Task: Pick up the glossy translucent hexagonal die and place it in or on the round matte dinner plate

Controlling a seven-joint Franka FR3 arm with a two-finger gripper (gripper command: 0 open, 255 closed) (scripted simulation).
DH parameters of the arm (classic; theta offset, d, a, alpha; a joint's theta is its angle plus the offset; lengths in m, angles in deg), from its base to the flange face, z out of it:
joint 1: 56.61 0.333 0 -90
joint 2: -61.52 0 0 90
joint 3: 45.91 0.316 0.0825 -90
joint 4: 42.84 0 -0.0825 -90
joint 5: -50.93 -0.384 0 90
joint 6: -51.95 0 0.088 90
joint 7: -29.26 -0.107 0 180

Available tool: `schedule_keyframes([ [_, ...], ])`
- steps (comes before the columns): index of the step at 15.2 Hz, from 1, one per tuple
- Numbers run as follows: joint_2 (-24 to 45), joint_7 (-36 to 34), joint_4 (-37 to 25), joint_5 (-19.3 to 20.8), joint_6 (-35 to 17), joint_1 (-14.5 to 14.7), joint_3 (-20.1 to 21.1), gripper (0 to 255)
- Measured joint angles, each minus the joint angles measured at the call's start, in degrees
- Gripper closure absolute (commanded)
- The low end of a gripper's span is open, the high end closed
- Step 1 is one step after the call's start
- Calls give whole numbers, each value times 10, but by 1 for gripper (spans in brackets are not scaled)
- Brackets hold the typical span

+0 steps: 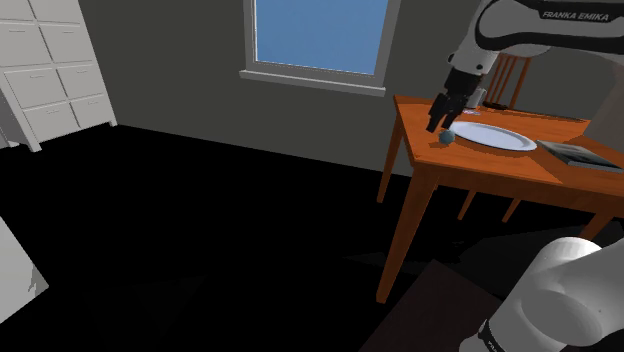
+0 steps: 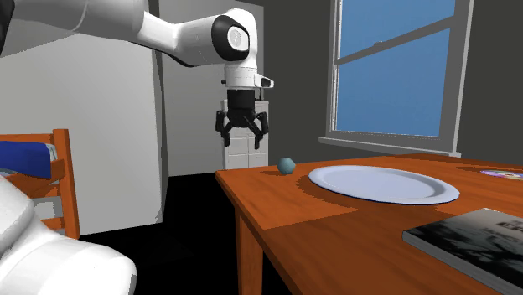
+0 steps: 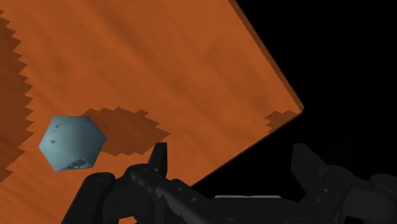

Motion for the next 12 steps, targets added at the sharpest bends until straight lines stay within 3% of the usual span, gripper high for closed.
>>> schedule_keyframes([
  [9,156,131,-156,-36,40,-13,-129,0],
  [12,167,144,-154,-40,33,-16,-140,0],
])
